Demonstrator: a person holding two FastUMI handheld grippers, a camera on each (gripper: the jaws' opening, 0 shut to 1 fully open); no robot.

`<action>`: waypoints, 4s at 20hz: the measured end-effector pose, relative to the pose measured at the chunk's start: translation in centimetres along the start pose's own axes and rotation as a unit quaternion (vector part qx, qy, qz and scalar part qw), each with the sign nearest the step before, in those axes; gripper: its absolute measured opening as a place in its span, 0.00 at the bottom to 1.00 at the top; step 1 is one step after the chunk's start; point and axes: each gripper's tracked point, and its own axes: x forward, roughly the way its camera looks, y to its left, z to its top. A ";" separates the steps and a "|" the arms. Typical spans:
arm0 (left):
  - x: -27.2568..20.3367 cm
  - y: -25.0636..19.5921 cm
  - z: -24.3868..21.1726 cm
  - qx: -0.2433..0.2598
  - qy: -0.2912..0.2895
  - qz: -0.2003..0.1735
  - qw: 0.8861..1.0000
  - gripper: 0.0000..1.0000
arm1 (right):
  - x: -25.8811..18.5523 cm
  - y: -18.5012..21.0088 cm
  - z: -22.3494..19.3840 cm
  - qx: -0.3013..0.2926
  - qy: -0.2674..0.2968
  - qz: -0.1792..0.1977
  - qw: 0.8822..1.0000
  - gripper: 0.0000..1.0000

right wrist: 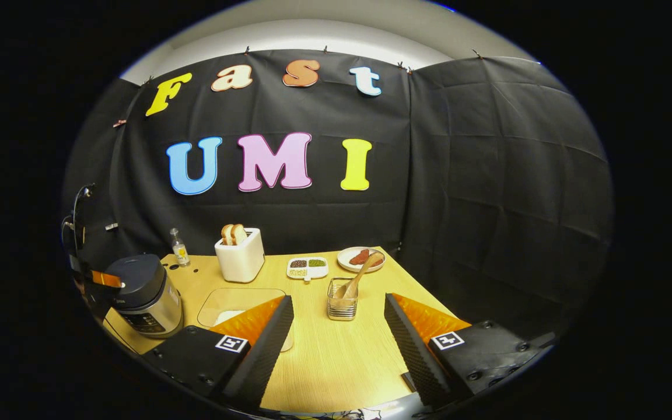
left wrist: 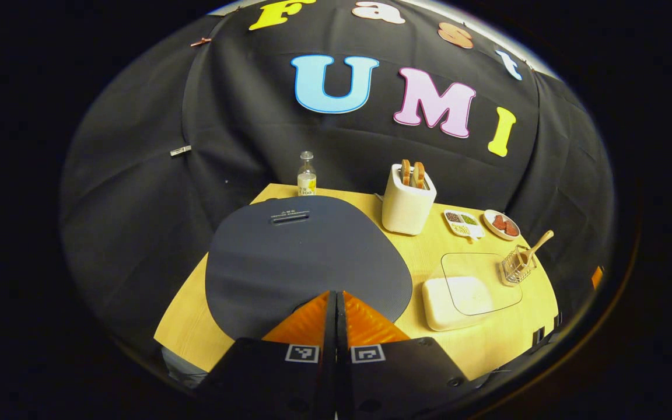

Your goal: Close the left gripper, press the button to open the rice cooker; take a wooden spoon from the chopstick holder with the right hand, scoop a spoonful of rice and pour it into the rice cooker, then put the wooden spoon back into the chopstick holder.

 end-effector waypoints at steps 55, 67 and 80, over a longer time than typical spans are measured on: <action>-5.6 -15.8 -1.9 -0.120 -0.049 0.097 0.987 0.95 | 33.2 -6.6 -5.9 0.291 0.170 -0.004 0.941 0.17; -7.0 -11.1 -2.1 -0.123 -0.072 0.039 0.989 0.95 | 24.5 -2.7 2.9 0.242 0.081 0.023 0.967 0.17; -6.8 -8.7 -2.3 -0.101 -0.058 -0.038 0.992 0.95 | 18.8 14.9 -0.9 0.129 0.123 0.152 0.972 0.17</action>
